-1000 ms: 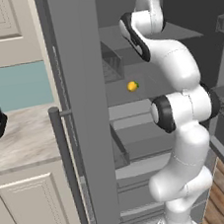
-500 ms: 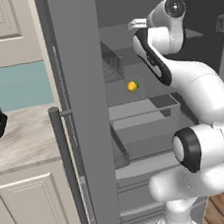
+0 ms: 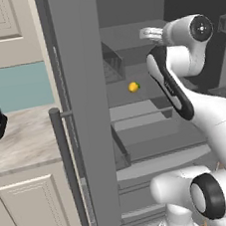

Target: Grab the garlic and lemon from the fridge, place them in the blender, close the lid, and turn on the blender to create a marinade.

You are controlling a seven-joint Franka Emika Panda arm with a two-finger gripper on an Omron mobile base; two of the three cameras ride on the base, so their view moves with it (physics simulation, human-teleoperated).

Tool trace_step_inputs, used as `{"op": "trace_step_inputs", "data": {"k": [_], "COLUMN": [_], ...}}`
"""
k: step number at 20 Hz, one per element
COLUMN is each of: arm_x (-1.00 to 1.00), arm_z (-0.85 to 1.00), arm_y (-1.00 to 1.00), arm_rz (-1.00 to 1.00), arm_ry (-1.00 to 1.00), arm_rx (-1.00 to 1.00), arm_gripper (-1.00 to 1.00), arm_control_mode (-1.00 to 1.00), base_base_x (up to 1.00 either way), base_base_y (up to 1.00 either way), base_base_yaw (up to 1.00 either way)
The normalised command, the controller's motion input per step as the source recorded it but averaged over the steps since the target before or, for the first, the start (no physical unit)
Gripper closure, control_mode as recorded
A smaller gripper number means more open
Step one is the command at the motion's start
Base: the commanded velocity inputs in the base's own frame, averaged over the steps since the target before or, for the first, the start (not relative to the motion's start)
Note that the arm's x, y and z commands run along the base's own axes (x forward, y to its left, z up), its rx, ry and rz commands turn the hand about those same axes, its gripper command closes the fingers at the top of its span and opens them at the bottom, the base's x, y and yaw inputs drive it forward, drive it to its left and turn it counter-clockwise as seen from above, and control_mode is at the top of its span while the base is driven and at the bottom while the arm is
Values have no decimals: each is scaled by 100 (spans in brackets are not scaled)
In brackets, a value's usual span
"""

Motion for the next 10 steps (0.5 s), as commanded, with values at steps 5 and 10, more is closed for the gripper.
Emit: {"op": "trace_step_inputs", "data": {"k": [5, 10], "arm_x": [-100, -100], "arm_z": [2, -1], "arm_y": [4, 0], "arm_rz": [0, 0], "arm_ry": [20, 37], "arm_rx": [1, 0], "arm_gripper": [100, 100], "arm_control_mode": [-100, -100], "base_base_x": [0, 0], "base_base_y": [0, 0], "base_base_yaw": [0, 0]}}
